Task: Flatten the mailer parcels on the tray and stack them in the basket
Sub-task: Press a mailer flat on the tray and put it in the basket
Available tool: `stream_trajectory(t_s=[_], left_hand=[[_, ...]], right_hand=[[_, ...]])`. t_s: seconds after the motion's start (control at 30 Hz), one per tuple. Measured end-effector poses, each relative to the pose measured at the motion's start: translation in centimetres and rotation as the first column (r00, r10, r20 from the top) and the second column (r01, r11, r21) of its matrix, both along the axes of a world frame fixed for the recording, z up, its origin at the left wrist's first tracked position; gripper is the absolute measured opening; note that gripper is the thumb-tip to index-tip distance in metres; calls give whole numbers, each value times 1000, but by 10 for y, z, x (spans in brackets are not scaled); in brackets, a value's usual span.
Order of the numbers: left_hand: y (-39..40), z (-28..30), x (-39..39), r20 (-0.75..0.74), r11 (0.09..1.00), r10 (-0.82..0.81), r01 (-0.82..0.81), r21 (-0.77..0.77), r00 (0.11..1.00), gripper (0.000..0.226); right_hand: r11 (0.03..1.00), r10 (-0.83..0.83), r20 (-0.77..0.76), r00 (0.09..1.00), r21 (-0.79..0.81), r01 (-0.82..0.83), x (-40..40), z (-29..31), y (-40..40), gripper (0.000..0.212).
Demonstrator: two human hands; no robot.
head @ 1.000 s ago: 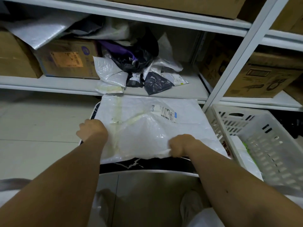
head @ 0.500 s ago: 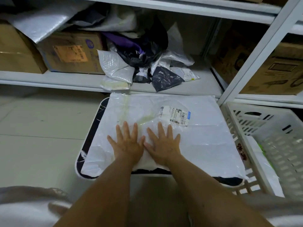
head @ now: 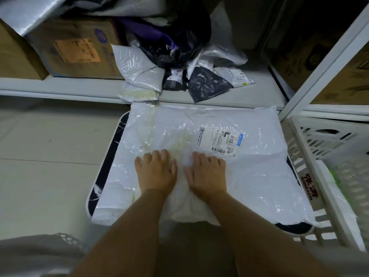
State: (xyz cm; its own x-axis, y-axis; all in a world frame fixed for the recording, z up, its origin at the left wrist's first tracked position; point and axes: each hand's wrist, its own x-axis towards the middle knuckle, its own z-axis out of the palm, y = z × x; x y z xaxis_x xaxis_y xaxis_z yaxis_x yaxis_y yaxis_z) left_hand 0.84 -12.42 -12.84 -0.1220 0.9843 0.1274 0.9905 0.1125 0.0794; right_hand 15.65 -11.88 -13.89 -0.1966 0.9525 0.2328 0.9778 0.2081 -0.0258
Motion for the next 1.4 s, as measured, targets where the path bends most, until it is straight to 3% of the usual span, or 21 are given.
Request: stream_trajectory(t_s=[0.07,0.13,0.23,0.3,0.47,0.73,0.83,0.93,1.0,1.07,1.17,1.27,1.4], left_hand=[[21,14,3,4,999,42,-42,-4,999,45],[40,21,8,-14,997,62,-63,-41,998,49],[56,7,14,-36,986,-58,52,-159,998,67],[61,-5,16,-10,970,-104,100,-221,995,71],[73,-8,17,0,950,-95,90,-298,996,76],[78,-1,22,-27,956,-36,27,-292,999,89],[84,0,22,-66,977,-12,-2,-214,998,89],[100,6,26,-132,987,-9,-13,-163,991,82],[111,11,32,-154,984,12,-39,-175,988,77],[118,10,39,-127,974,28,-55,-218,992,78],[121,1,40,-13,944,74,-75,-320,997,91],[124,-3,36,9,929,77,-68,-364,997,93],[122,-5,33,5,925,64,-58,-376,998,90]], right_hand=[[989,-33,10,999,145,31,2,14,24,46],[982,-82,29,996,171,76,13,25,48,42],[982,-152,99,983,-94,162,32,25,65,70],[929,-193,102,976,-301,216,41,12,70,82],[855,-220,36,975,-474,210,46,0,82,84],[868,-241,26,970,-441,227,43,-1,83,84],[867,-278,6,961,-429,254,42,-7,80,86],[909,-268,-8,964,-333,250,45,-2,85,69],[958,-188,101,977,-201,205,51,13,95,51],[973,-128,257,958,-155,172,63,24,106,45],[921,-207,321,924,-254,294,91,21,113,67],[805,-376,185,908,-419,419,119,3,109,82],[783,-419,110,901,-459,420,126,-8,105,85]])
